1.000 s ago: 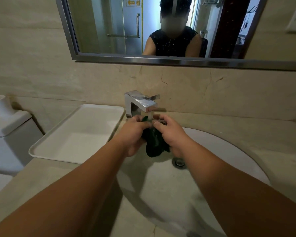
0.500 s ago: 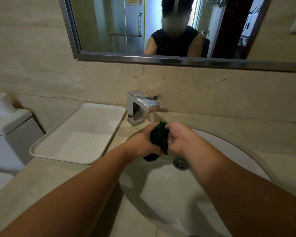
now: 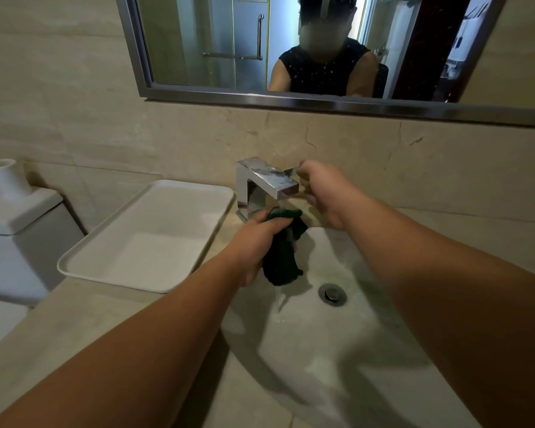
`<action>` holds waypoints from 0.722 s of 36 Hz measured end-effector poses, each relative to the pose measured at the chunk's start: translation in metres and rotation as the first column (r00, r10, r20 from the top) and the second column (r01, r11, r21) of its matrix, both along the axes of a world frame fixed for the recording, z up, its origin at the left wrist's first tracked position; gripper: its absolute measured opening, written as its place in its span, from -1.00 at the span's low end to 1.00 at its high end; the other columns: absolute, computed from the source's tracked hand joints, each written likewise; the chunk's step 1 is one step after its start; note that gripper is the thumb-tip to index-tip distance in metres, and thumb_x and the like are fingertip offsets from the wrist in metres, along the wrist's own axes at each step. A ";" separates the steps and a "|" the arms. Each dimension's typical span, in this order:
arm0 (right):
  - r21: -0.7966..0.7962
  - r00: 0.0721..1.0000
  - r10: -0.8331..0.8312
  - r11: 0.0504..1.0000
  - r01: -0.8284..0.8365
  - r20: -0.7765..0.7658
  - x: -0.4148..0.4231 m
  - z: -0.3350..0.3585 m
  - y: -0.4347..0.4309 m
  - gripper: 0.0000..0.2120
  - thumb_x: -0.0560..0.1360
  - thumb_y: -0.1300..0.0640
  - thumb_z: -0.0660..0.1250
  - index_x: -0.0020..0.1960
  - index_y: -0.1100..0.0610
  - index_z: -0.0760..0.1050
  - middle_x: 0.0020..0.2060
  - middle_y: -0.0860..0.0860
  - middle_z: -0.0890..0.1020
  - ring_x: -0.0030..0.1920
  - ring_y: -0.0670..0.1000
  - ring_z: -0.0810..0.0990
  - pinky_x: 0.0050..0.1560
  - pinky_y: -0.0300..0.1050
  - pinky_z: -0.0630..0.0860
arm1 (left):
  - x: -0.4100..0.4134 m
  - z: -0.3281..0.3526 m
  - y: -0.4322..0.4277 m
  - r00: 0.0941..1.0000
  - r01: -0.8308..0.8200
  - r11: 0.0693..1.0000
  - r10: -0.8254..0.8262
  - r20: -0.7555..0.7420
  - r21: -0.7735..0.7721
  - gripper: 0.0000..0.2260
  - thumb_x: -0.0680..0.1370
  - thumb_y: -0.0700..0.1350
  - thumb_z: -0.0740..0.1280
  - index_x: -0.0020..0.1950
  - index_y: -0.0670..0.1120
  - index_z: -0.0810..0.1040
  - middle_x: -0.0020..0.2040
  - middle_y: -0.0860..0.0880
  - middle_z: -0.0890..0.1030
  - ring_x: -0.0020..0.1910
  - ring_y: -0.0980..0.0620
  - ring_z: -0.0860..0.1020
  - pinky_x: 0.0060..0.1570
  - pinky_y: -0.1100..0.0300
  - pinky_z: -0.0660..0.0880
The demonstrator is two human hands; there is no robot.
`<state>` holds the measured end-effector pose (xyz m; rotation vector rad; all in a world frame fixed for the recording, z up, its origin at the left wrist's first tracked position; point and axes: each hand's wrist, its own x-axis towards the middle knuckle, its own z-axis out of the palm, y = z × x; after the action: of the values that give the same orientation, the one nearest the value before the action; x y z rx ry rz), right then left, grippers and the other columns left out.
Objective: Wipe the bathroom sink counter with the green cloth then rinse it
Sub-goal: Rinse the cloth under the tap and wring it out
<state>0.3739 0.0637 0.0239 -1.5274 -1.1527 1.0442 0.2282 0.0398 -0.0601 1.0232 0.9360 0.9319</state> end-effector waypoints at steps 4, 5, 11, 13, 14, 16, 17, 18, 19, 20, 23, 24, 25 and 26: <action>0.020 0.999 0.000 1.000 0.001 -0.045 0.001 -0.002 -0.010 -0.73 0.45 0.10 0.27 0.03 0.03 0.72 0.16 0.12 0.72 0.20 0.14 0.65 0.35 0.18 0.51 | 0.008 -0.001 0.003 0.998 -0.039 0.999 0.039 0.039 -0.021 -0.73 0.63 -0.17 0.40 0.34 -0.06 0.58 0.05 -0.25 0.74 -0.11 -0.19 0.69 0.10 -0.15 0.66; 0.024 0.999 0.032 0.999 -0.031 -0.028 0.001 0.001 -0.018 -0.73 0.51 0.17 0.25 0.00 -0.01 0.71 0.15 0.08 0.71 0.13 0.07 0.63 0.31 0.07 0.53 | 0.010 -0.004 0.003 0.998 -0.039 0.999 0.041 0.040 -0.038 -0.71 0.62 -0.17 0.42 0.35 -0.06 0.58 0.05 -0.25 0.75 -0.13 -0.18 0.70 0.07 -0.15 0.68; 0.000 0.793 0.316 0.929 -0.370 0.522 0.043 -0.013 -0.069 -0.32 0.56 0.31 0.25 0.62 -0.11 0.30 0.55 -0.06 0.43 0.51 -0.04 0.39 0.48 -0.06 0.35 | 0.030 0.003 -0.010 0.993 0.097 0.966 -0.111 -0.046 -0.241 -0.79 0.62 -0.15 0.40 0.25 -0.15 0.56 -0.10 -0.18 0.72 -0.30 -0.03 0.62 -0.19 0.09 0.61; -0.105 0.522 0.398 0.858 -0.502 0.754 0.060 -0.023 -0.091 -0.17 0.51 0.29 0.37 0.65 -0.19 0.19 0.63 -0.07 0.30 0.59 -0.05 0.27 0.55 -0.12 0.24 | 0.036 0.010 -0.017 0.970 0.219 0.926 -0.240 -0.031 -0.309 -0.84 0.61 -0.18 0.39 0.17 -0.18 0.60 -0.20 -0.13 0.67 -0.34 0.03 0.57 -0.18 0.16 0.55; -0.156 0.397 0.423 0.819 -0.552 0.814 0.068 -0.028 -0.100 -0.09 0.47 0.28 0.42 0.67 -0.18 0.11 0.66 -0.07 0.21 0.62 -0.06 0.20 0.59 -0.13 0.16 | 0.038 0.014 -0.019 0.952 0.287 0.898 -0.307 -0.009 -0.332 -0.84 0.60 -0.21 0.38 0.16 -0.19 0.61 -0.19 -0.13 0.66 -0.33 0.04 0.56 -0.16 0.18 0.55; -0.228 0.215 0.413 0.787 -0.573 0.885 0.083 -0.034 -0.118 0.02 0.45 0.13 0.47 0.69 -0.19 -0.07 0.70 -0.09 0.02 0.65 -0.08 0.07 0.61 -0.14 0.07 | 0.041 0.019 -0.024 0.900 0.419 0.842 -0.434 0.034 -0.339 -0.81 0.59 -0.27 0.34 0.20 -0.21 0.59 -0.15 -0.14 0.68 -0.31 0.06 0.58 -0.16 0.21 0.58; -0.214 0.165 0.365 0.793 -0.570 0.916 0.089 -0.037 -0.126 0.03 0.45 0.03 0.47 0.69 -0.20 -0.12 0.70 -0.10 -0.02 0.64 -0.05 0.08 0.61 -0.10 0.12 | 0.042 0.022 -0.028 0.864 0.490 0.807 -0.500 0.060 -0.330 -0.80 0.60 -0.30 0.31 0.21 -0.22 0.58 -0.12 -0.16 0.68 -0.31 0.05 0.58 -0.20 0.21 0.60; -0.160 0.142 0.294 0.796 -0.584 0.945 0.094 -0.040 -0.132 0.00 0.46 -0.03 0.45 0.69 -0.19 -0.11 0.70 -0.11 0.01 0.63 -0.02 0.16 0.59 -0.04 0.23 | 0.045 0.027 -0.032 0.820 0.561 0.764 -0.566 0.088 -0.319 -0.80 0.60 -0.32 0.29 0.20 -0.22 0.57 -0.11 -0.17 0.67 -0.32 0.05 0.58 -0.24 0.22 0.61; -0.087 0.149 0.219 0.794 -0.602 0.964 0.097 -0.044 -0.137 -0.05 0.49 -0.06 0.44 0.69 -0.17 -0.07 0.67 -0.10 0.10 0.57 0.01 0.29 0.50 0.00 0.38 | 0.048 0.031 -0.038 0.775 0.621 0.718 -0.623 0.108 -0.315 -0.82 0.59 -0.33 0.28 0.17 -0.23 0.57 -0.11 -0.18 0.65 -0.33 0.04 0.57 -0.28 0.22 0.60; -0.008 0.176 0.146 0.792 -0.611 0.974 0.099 -0.047 -0.141 -0.13 0.53 -0.08 0.43 0.68 -0.14 -0.01 0.62 -0.08 0.24 0.47 0.03 0.41 0.37 0.02 0.51 | 0.052 0.036 -0.042 0.733 0.668 0.675 -0.670 0.117 -0.315 -0.84 0.58 -0.33 0.28 0.14 -0.23 0.56 -0.12 -0.18 0.62 -0.35 0.05 0.56 -0.31 0.23 0.58; 0.104 0.120 -0.040 0.801 -0.590 0.992 0.101 -0.046 -0.150 -0.34 0.59 -0.14 0.38 0.59 -0.04 0.20 0.36 -0.01 0.50 0.15 0.09 0.63 -0.04 0.02 0.60 | 0.064 0.044 -0.050 0.657 0.734 0.605 -0.747 0.096 -0.309 -0.86 0.54 -0.31 0.31 0.10 -0.23 0.54 -0.14 -0.15 0.54 -0.37 0.09 0.52 -0.36 0.29 0.52; 0.082 0.064 -0.056 0.821 -0.566 0.996 0.101 -0.042 -0.152 -0.41 0.61 -0.10 0.35 0.56 0.00 0.25 0.31 0.01 0.53 0.08 0.12 0.65 -0.14 0.00 0.54 | 0.067 0.047 -0.053 0.653 0.735 0.604 -0.753 0.081 -0.307 -0.82 0.54 -0.31 0.32 0.14 -0.23 0.52 -0.13 -0.15 0.54 -0.37 0.10 0.51 -0.36 0.30 0.52; 0.045 0.010 -0.047 0.842 -0.537 0.999 0.101 -0.037 -0.155 -0.49 0.63 -0.06 0.31 0.52 0.03 0.30 0.29 0.03 0.55 0.03 0.14 0.66 -0.19 -0.03 0.46 | 0.069 0.050 -0.054 0.655 0.732 0.612 -0.753 0.062 -0.301 -0.76 0.54 -0.31 0.33 0.20 -0.22 0.49 -0.11 -0.15 0.55 -0.36 0.09 0.51 -0.37 0.29 0.53; -0.003 -0.043 -0.022 0.863 -0.505 0.999 0.102 -0.031 -0.158 -0.56 0.65 -0.01 0.26 0.49 0.06 0.33 0.28 0.04 0.56 0.01 0.15 0.66 -0.22 -0.04 0.39 | 0.070 0.053 -0.057 0.663 0.723 0.629 -0.748 0.032 -0.287 -0.70 0.54 -0.34 0.35 0.26 -0.20 0.47 -0.09 -0.17 0.57 -0.35 0.08 0.51 -0.37 0.28 0.54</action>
<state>0.4759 -0.0946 -0.0070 -1.6685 -2.5687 -0.4832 0.2981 -0.0171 -0.0071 1.0752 0.5898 0.0449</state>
